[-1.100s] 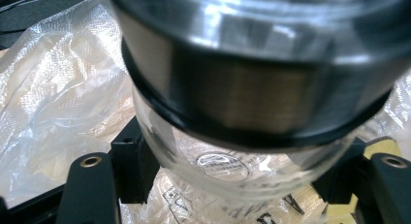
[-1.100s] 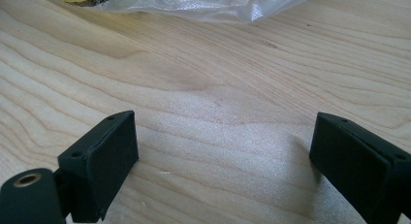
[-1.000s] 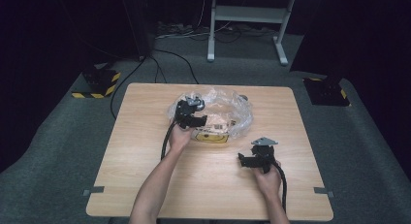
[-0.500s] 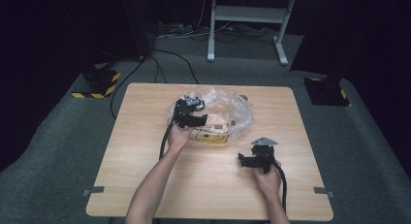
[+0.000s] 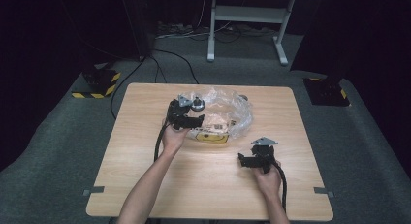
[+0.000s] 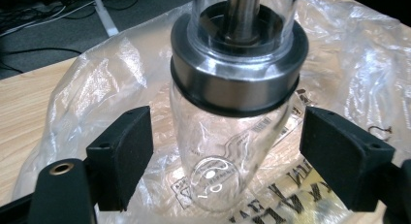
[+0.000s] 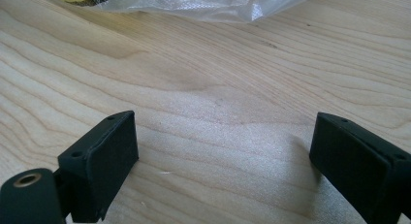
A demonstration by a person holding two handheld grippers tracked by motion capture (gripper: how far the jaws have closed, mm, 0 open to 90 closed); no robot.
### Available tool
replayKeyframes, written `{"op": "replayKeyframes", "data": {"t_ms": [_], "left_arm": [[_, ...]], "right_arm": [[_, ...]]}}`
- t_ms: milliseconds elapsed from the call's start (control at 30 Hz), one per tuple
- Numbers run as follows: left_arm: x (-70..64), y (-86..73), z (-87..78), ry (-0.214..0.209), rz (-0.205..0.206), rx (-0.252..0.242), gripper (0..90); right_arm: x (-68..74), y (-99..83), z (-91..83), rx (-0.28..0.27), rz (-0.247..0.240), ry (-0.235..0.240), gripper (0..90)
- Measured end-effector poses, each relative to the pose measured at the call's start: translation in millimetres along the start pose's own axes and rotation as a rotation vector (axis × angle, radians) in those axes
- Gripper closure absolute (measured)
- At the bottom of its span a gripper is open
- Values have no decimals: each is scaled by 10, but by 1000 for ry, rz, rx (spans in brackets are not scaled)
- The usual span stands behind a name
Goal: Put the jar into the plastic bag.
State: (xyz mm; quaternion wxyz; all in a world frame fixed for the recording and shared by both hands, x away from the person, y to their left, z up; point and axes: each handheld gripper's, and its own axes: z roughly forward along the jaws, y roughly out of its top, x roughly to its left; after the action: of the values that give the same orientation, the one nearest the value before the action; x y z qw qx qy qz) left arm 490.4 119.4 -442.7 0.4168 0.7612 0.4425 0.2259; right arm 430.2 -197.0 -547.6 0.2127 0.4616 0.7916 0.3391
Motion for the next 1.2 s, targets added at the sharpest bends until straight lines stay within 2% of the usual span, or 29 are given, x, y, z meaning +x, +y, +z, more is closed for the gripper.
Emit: {"op": "replayKeyframes", "data": {"t_ms": [567, 733, 1200], "left_arm": [[71, -67, -299, -11, -22, -46, 197], [65, -90, -368, -8, -10, -54, 199], [64, -145, -535, -15, -11, -76, 198]], "right_arm": [[0, 0, 0, 0, 0, 0, 99], [0, 0, 0, 0, 0, 0, 99], [0, 0, 0, 0, 0, 0, 99]]}}
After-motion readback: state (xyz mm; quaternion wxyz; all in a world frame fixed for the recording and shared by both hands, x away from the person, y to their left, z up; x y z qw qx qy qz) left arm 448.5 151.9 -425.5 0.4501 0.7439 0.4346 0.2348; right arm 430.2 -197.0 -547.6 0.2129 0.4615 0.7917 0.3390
